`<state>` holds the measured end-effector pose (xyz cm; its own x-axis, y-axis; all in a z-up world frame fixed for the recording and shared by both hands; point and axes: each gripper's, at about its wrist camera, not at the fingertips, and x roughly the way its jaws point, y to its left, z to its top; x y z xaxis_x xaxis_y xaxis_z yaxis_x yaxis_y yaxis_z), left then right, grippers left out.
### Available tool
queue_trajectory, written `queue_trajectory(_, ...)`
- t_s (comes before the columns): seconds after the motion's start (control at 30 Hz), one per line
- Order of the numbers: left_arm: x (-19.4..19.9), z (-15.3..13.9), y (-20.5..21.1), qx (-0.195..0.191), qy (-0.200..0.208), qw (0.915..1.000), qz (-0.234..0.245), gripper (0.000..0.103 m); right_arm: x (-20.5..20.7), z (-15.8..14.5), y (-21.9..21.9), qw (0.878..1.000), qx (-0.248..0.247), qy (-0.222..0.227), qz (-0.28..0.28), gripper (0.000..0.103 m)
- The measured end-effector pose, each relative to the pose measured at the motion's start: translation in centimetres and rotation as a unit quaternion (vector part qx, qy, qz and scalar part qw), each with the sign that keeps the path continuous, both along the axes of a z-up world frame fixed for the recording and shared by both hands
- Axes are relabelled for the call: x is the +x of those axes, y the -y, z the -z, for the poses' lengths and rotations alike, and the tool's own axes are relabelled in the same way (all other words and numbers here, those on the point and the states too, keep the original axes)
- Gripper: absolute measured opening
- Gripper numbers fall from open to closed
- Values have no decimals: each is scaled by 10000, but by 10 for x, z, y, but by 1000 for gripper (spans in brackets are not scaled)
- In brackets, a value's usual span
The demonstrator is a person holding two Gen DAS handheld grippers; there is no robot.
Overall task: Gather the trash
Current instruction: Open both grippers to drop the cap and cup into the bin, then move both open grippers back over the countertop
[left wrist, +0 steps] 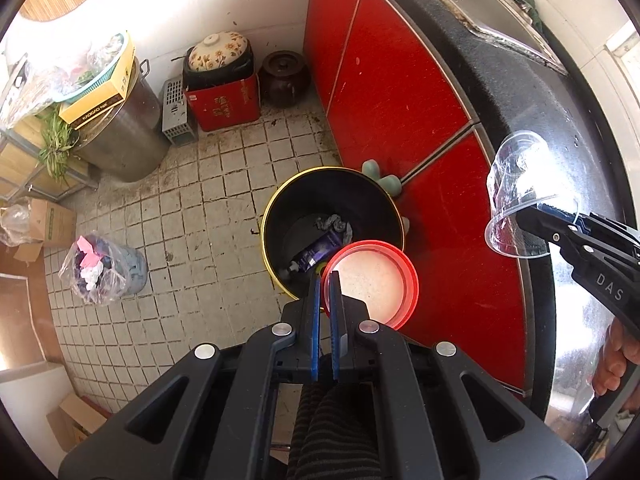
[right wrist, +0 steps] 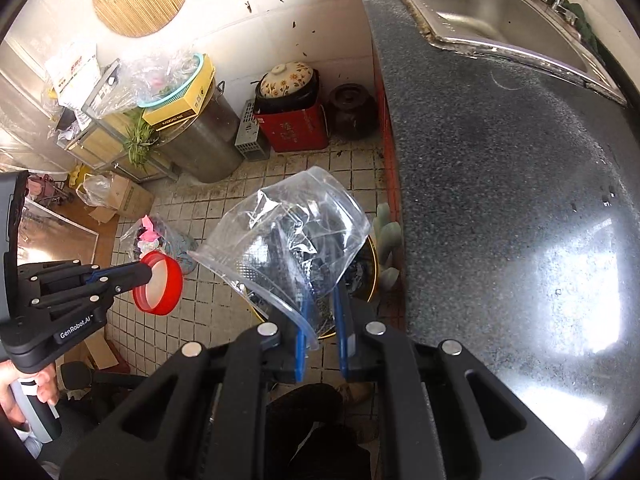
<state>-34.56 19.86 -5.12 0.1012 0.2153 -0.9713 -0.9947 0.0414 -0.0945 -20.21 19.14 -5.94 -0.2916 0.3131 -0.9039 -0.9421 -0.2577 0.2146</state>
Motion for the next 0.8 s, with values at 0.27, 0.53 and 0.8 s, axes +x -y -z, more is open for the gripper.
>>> queue_trajectory(0.27,6,-7,-2,47,329,9994,54,77,10,-41,-6,9977,360,-510,259,89)
queue_trajectory(0.53,46,-52,-27,784,179,9968,36,92,130,-96,33,9738,1282,-666,1756,91)
queue_trajectory(0.8,197,-68,-16,1294,-397,9716,1939,96,336,-76,224,8726,1058,225,4763,91)
